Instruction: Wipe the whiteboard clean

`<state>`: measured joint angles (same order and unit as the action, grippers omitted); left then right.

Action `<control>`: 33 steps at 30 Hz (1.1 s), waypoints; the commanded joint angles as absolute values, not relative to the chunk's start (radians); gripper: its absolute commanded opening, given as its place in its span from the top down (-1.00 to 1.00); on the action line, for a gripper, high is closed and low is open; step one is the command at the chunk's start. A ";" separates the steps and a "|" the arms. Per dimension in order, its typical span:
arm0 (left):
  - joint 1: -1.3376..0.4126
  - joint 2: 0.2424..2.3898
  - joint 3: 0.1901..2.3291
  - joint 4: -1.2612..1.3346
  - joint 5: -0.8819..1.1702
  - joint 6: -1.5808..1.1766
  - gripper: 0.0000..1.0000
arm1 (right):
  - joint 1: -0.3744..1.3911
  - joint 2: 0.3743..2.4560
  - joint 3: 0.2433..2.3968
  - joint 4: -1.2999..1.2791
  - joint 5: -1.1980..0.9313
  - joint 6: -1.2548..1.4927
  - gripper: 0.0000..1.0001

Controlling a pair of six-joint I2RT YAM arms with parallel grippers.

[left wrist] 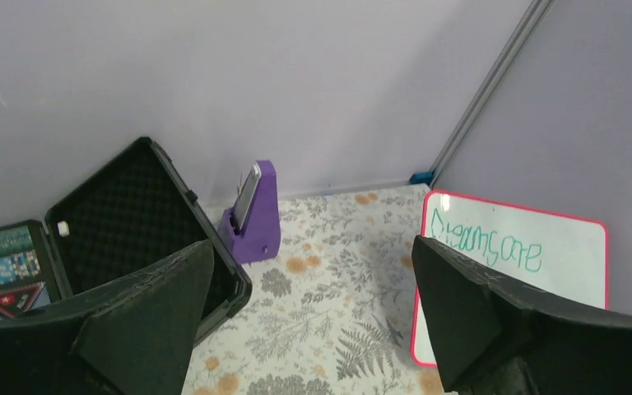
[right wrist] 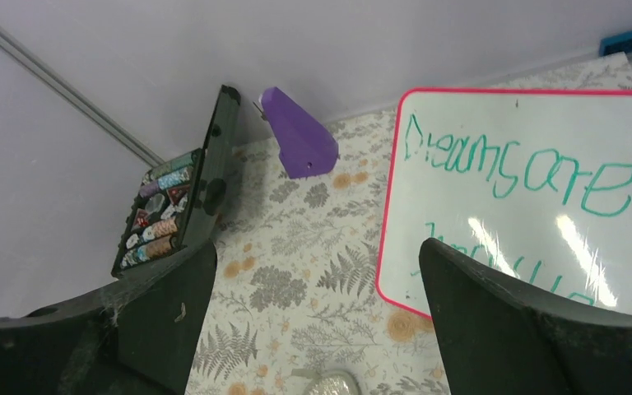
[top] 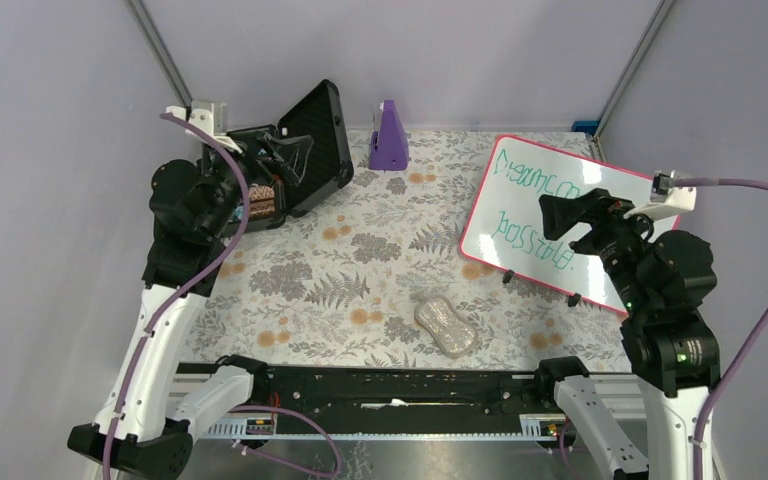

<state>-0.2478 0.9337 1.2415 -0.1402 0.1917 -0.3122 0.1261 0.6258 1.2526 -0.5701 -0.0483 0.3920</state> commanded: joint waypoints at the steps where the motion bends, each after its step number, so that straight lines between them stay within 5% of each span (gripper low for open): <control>1: -0.249 0.940 1.201 -0.060 0.234 -0.302 -0.98 | 0.121 0.646 1.199 -0.572 -0.053 0.400 -0.99; 24: -0.265 1.048 1.151 -0.045 0.302 -0.377 -0.98 | 0.138 0.950 1.028 -0.496 -0.451 0.508 -0.99; 33: -0.268 1.068 1.161 -0.059 0.313 -0.391 -0.98 | 0.570 1.086 0.987 -0.500 -0.256 0.524 -0.99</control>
<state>-0.2634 1.0668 1.1511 -0.1032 0.2874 -0.3756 0.4007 1.0332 1.0149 -0.5034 -0.3542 0.5117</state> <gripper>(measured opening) 0.989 0.993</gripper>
